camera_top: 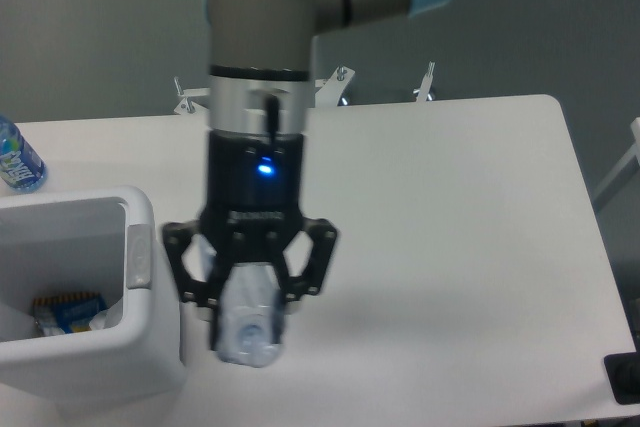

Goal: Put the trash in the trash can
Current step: 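Lift the bottle and carry it over the trash bin, then lower the bottle into the bin and open the gripper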

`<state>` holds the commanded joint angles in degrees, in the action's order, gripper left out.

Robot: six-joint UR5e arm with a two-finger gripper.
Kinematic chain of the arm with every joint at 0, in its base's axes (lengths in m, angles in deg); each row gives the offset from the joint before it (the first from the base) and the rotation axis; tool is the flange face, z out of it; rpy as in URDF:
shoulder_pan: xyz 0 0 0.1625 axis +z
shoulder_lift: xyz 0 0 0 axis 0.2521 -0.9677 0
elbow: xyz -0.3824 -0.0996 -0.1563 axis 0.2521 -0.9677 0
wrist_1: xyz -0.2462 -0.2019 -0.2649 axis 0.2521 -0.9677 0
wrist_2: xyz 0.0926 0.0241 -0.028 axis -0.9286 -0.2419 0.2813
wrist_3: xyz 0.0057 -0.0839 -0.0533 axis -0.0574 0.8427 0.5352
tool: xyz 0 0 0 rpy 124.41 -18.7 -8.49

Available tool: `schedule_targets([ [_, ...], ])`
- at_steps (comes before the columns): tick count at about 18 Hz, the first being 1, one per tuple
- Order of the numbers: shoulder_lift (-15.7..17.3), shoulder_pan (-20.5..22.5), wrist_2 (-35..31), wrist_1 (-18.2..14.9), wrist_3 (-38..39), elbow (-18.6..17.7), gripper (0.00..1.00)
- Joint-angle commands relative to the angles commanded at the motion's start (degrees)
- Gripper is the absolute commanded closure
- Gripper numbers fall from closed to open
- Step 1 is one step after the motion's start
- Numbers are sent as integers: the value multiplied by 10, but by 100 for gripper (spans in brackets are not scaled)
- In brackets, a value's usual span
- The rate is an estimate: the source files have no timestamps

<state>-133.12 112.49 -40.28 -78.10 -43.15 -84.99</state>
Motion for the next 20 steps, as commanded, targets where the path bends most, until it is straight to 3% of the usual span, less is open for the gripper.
schedule_targets([
  [8,4,-56,12,0,9,-6,45],
  [18,-36,-102,34,0,7,-7,43],
  [20,-43,-103,34,1,5,-6,35],
])
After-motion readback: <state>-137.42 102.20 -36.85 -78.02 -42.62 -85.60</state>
